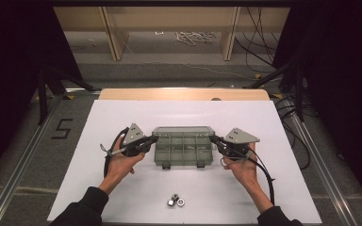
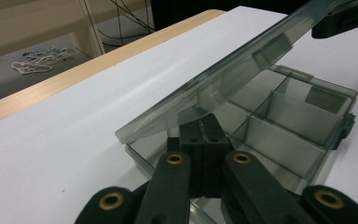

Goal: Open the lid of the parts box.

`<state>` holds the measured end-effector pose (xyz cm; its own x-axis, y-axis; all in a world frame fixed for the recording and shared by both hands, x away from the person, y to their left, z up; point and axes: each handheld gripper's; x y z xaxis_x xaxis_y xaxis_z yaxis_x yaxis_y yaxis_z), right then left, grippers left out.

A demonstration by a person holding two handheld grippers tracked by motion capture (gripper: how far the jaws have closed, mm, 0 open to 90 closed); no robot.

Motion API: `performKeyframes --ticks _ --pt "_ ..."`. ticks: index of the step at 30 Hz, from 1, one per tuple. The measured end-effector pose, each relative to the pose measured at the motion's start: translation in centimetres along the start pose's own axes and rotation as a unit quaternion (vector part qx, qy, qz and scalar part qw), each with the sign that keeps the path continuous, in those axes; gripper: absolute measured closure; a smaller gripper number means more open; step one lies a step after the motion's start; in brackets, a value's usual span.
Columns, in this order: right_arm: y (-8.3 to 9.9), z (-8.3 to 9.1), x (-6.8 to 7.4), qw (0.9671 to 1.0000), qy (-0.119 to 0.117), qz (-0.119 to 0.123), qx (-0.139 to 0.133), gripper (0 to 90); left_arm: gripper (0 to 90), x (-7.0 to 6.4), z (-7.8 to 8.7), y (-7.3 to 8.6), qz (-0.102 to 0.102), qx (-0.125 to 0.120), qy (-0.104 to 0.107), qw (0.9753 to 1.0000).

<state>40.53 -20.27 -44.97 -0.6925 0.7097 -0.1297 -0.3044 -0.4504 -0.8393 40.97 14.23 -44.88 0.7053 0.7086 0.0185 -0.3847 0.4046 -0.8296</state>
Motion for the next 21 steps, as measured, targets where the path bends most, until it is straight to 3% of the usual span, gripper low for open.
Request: performKeyframes --ticks 12,17,18,21 --pt "-0.8 -0.8 -0.7 0.9999 0.011 -0.001 -0.009 90.0 89.6 0.8 -0.4 -0.6 0.011 -0.003 -0.008 0.9999" --pt "-0.8 -1.2 -0.9 0.9998 0.016 -0.006 -0.005 89.6 89.6 1.1 -0.5 -0.9 0.005 -0.005 -0.01 0.9999" --pt "-0.8 -1.2 -1.0 0.9999 0.015 -0.007 -0.002 89.7 89.6 1.1 -0.6 -0.9 0.013 -0.006 -0.009 0.9999" --pt "-0.8 -1.3 -1.1 0.9998 0.017 -0.009 -0.001 89.7 89.7 1.2 -0.7 -1.0 0.007 -0.005 -0.013 0.9999"
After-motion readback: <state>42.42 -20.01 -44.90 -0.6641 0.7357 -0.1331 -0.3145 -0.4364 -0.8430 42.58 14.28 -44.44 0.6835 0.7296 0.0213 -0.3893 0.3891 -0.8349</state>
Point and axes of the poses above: each handheld gripper's, and its own axes: z roughly backward along the jaws, y roughly out of its underside, x roughly to its left, and after that the axes turned 10 degrees about x, right-handed
